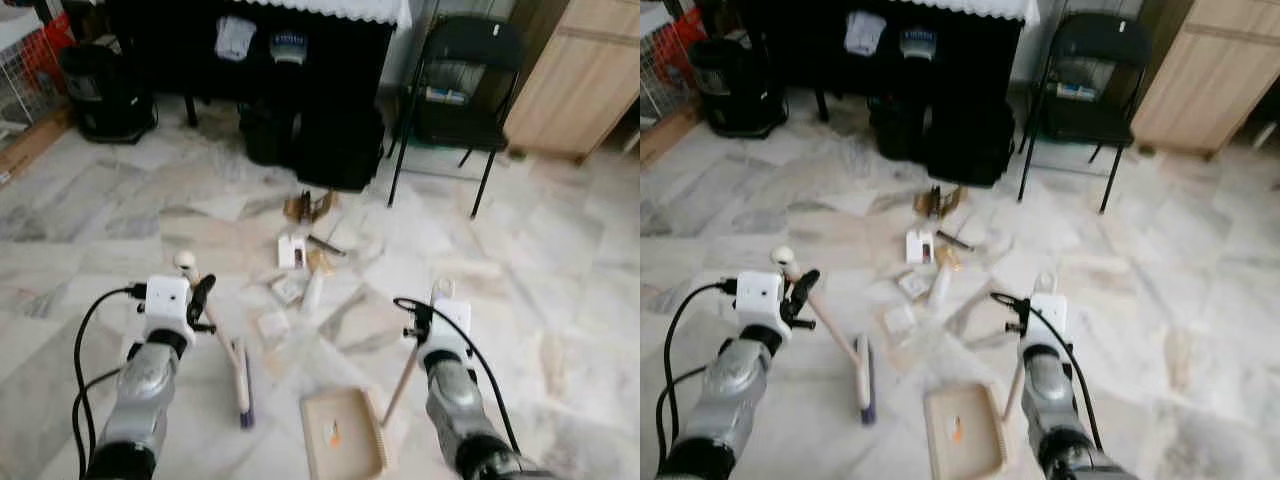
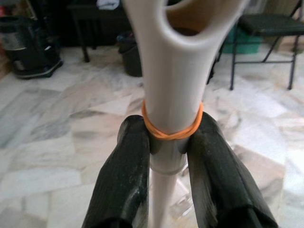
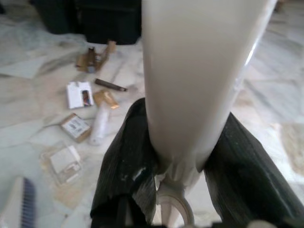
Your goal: Sweep floor
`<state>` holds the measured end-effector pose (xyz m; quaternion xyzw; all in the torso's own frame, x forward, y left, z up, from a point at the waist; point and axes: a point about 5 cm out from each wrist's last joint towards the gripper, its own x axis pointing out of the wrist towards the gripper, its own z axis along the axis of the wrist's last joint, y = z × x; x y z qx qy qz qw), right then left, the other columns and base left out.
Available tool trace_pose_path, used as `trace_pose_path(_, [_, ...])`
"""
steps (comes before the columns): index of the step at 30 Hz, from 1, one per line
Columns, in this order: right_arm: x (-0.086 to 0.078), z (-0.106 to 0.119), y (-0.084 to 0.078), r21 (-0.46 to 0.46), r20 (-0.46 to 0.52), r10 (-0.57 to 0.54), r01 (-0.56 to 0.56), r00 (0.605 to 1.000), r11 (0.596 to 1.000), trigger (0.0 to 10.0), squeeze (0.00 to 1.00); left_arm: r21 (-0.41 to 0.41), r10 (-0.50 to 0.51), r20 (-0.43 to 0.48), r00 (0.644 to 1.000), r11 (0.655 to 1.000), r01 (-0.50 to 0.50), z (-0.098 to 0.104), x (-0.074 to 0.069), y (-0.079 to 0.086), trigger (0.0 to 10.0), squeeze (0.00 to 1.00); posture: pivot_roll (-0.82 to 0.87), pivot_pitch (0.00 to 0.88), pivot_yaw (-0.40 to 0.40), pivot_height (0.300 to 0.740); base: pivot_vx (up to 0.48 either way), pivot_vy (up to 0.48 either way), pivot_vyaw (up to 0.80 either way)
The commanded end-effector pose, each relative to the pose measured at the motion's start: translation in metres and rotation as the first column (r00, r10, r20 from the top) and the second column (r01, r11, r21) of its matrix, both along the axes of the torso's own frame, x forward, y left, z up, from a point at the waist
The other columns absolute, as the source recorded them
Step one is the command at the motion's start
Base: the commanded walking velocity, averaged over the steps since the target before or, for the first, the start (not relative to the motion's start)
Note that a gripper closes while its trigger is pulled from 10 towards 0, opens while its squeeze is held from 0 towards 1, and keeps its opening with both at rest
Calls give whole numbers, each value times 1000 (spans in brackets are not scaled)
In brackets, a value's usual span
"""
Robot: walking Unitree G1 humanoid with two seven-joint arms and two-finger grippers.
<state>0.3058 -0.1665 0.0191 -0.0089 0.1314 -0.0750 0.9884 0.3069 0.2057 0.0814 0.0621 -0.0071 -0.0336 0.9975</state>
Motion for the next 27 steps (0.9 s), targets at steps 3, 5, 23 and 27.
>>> trace_pose_path(3, [-5,-7,3,1,-36,7,-7,999,1000,10000,0,11,1,17,1000,1000,-1,3,0,2,10000,0,113,64,-71,740,0,358,0])
trace_pose_path(5, [-5,-7,3,2,-36,8,-8,999,1000,10000,0,11,1,17,1000,1000,-1,3,0,2,10000,0,115,62,-71,740,0,358,0])
trace_pose_path(23, [-5,-7,5,-1,-37,15,-15,999,1000,10000,0,9,-24,25,999,1000,24,3,-1,-2,10000,0,115,55,-72,740,0,113,0])
trace_pose_path(27, [-6,-8,5,3,-37,14,-14,999,1000,10000,0,10,-27,24,999,1000,27,2,-1,-3,10000,0,114,54,-73,740,0,0,0])
